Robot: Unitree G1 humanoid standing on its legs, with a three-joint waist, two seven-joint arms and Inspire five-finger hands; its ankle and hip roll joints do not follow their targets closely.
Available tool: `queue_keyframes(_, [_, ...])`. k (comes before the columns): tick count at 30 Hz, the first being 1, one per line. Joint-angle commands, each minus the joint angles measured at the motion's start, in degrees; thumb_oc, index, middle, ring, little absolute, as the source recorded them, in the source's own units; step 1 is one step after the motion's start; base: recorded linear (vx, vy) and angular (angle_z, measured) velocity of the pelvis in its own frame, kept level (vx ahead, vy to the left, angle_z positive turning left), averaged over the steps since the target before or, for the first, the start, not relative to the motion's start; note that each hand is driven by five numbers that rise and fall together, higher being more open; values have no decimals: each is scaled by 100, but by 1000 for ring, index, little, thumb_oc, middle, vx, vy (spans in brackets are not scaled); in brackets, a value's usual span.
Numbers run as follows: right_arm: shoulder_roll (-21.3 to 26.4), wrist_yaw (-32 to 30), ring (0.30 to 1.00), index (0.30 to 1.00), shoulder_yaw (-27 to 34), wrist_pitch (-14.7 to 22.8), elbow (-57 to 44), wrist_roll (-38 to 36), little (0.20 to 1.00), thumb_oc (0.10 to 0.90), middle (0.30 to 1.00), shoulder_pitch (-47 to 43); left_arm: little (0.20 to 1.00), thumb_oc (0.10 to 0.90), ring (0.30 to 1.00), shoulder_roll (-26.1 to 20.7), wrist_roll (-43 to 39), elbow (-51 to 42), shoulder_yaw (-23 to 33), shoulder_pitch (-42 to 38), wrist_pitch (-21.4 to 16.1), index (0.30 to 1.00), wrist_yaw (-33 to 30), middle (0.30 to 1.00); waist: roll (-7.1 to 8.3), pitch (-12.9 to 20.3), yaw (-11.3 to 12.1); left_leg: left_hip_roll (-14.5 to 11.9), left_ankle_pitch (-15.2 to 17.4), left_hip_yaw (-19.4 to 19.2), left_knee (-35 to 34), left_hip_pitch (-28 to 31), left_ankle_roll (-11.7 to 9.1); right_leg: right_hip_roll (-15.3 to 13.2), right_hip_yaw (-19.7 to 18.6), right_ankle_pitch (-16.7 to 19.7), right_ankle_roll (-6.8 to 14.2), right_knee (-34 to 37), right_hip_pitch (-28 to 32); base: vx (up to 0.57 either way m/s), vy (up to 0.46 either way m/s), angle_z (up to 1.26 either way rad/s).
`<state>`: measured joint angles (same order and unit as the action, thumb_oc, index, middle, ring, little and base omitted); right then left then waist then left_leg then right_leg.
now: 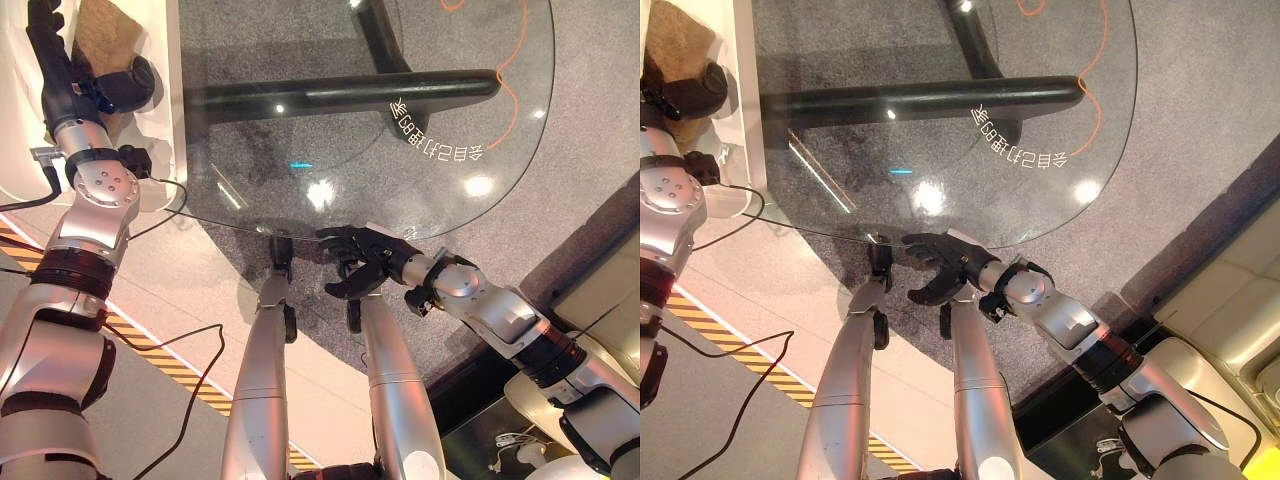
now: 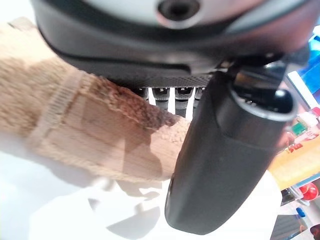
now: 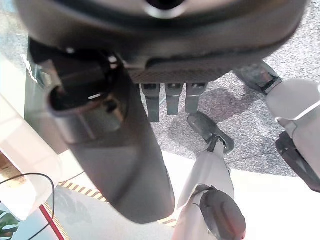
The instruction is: Wipe the table with a cloth and put it in the basket.
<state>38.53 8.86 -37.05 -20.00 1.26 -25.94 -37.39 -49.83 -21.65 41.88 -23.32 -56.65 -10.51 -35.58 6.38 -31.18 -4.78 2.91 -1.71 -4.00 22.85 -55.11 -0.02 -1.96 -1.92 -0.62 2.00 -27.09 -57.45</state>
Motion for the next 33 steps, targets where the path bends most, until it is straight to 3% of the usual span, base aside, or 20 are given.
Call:
queue_keyframes(1, [236, 236, 900, 900, 222, 51, -546, 170, 900, 800, 900, 571, 900, 800, 900, 289, 141, -310, 670, 199, -437, 900, -337, 900, -514, 139, -2, 231, 497, -145, 162, 253, 313, 168, 88, 319, 98, 559, 161, 0, 0, 0])
queue_keyframes(19, [51, 446, 900, 900, 569, 152, -945, 848, 900, 800, 900, 1443, 900, 800, 900, 127, 1348, -1537, 1674, 1361, -761, 900, -1333, 900, -648, 139, 189, 291, 449, -73, 12, 845, 317, 226, 176, 57, -31, 437, 747, -5, -6, 1])
queue_keyframes(33, [-83, 424, 900, 900, 670, 460, -790, 852, 900, 800, 900, 1857, 900, 800, 900, 110, 1441, -2118, 1886, 1948, -842, 900, -704, 900, -567, 139, 316, 297, 386, 47, -217, 1651, 235, 255, 295, -57, -36, 584, 1629, -47, -86, 4])
